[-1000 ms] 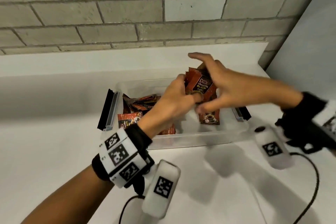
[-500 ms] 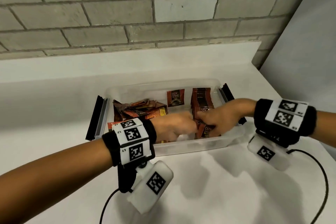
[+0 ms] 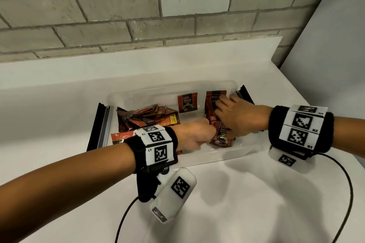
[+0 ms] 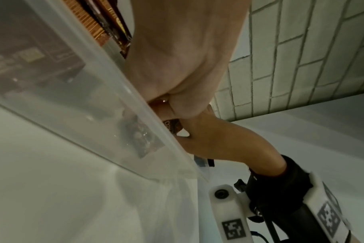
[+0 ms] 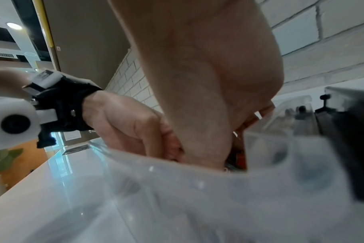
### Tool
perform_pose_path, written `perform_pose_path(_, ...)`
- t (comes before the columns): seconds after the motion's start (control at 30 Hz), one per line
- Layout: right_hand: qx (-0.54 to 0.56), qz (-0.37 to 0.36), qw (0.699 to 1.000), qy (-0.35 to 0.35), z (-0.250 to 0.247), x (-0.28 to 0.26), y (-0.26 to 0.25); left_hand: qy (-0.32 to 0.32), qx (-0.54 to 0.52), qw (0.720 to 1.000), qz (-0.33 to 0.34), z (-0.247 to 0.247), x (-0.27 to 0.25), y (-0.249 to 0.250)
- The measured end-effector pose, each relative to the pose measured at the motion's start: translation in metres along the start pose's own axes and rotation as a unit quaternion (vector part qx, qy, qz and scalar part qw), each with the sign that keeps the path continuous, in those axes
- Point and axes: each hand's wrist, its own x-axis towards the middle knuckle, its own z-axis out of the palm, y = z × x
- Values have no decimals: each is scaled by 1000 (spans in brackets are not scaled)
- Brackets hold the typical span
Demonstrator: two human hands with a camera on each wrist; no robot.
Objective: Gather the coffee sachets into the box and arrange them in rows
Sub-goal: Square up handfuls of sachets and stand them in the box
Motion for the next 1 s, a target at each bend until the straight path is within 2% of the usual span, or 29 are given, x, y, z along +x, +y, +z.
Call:
perform_pose_path(0.07,7,13,1000,14,0,0,-1,-28,-1,1000,-1,5,-1,0)
perform_pose_path(0.13,30,20,999,35,2,0,-3,-22,3,1000,-1,8,-1,1)
perform_pose_path(0.27,-1,25,997,76,-5,-4,5,-14,26,1000,3,12,-2,2)
perform_pose_path(0.43,74,-12,997,21,0,-9,19,-18,-16,1000,3,12,2,1)
perform_pose_path(0.53,97,-34,995,13,7,-7,20,-21,-26,999,-4,12,3,0)
perform_pose_path(0.7,100,-20,992,68,9,-10,26,-25,-36,999,2,10,0,2)
perform_pose_path(0.9,67,-11,995,75,14,-8,10,-41,16,999,4,5,4,3)
perform_pose_path(1.0,105,-13,992,75,8,-10,15,-54,36,998,7,-1,-1,4)
